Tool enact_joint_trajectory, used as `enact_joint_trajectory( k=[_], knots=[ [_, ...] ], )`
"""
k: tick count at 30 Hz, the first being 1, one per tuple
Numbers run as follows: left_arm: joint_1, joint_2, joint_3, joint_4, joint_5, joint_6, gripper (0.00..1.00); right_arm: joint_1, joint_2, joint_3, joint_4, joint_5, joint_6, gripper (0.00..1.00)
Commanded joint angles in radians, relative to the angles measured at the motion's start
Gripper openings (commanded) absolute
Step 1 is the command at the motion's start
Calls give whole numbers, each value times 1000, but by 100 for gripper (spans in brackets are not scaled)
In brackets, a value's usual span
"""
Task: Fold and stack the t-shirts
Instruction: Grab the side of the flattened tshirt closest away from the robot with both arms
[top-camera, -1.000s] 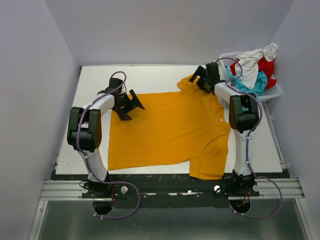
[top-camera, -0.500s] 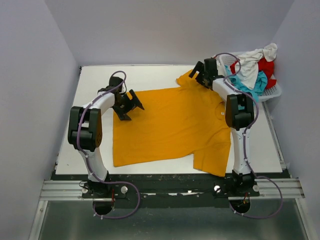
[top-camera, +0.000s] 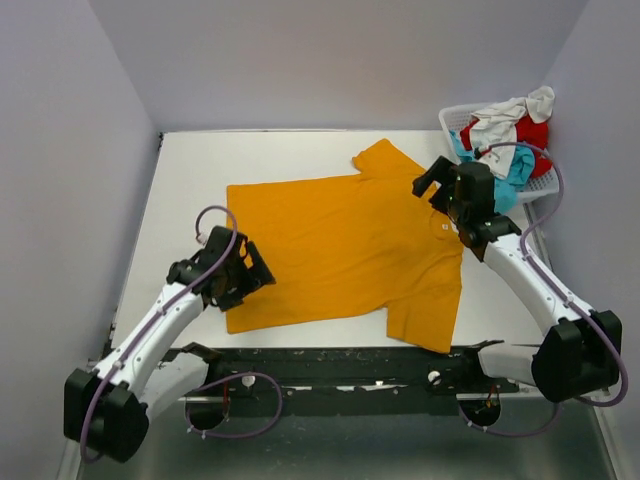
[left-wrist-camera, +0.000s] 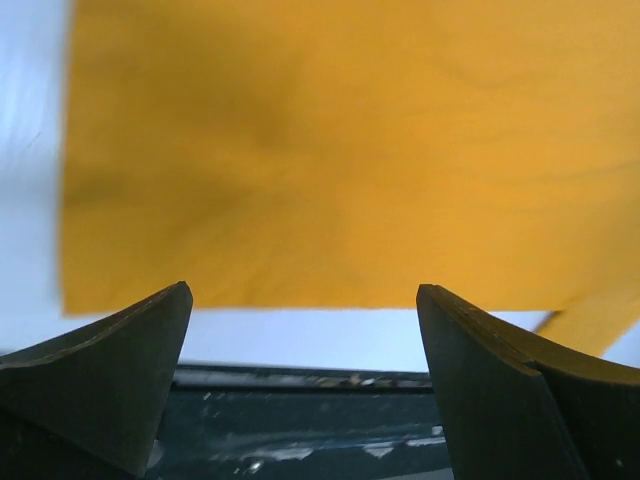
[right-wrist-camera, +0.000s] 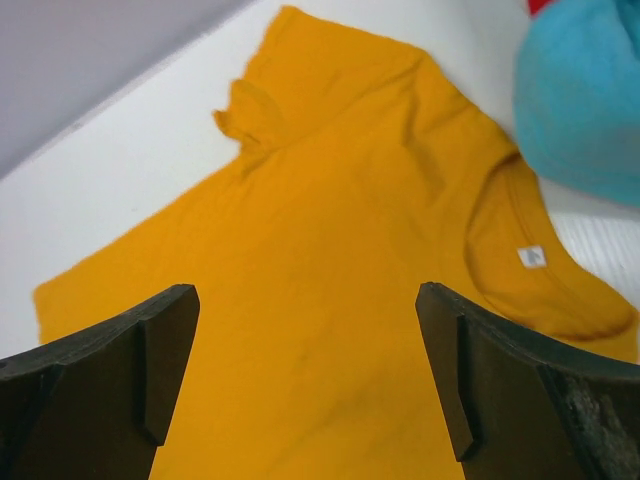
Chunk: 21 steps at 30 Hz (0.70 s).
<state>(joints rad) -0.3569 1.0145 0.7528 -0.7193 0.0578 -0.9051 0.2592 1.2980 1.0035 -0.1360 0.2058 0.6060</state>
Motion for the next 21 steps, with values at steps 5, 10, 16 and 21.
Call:
enact_joint_trajectory(
  k=[5, 10, 16, 21],
  knots=[
    [-33, -417, -291, -281, -211, -323, 99, -6, -40, -173, -60, 12, 22, 100],
    [-32, -372, -352, -165, -166, -356, 87, -7, -13, -160, -73, 24, 17, 100],
    [-31, -259, -349, -118, -210, -352, 64, -6, -9, -165, -85, 35, 23, 100],
    [-29, -217, -334, -91, -271, -351, 50, -7, -40, -165, -110, 24, 31, 100]
  ],
)
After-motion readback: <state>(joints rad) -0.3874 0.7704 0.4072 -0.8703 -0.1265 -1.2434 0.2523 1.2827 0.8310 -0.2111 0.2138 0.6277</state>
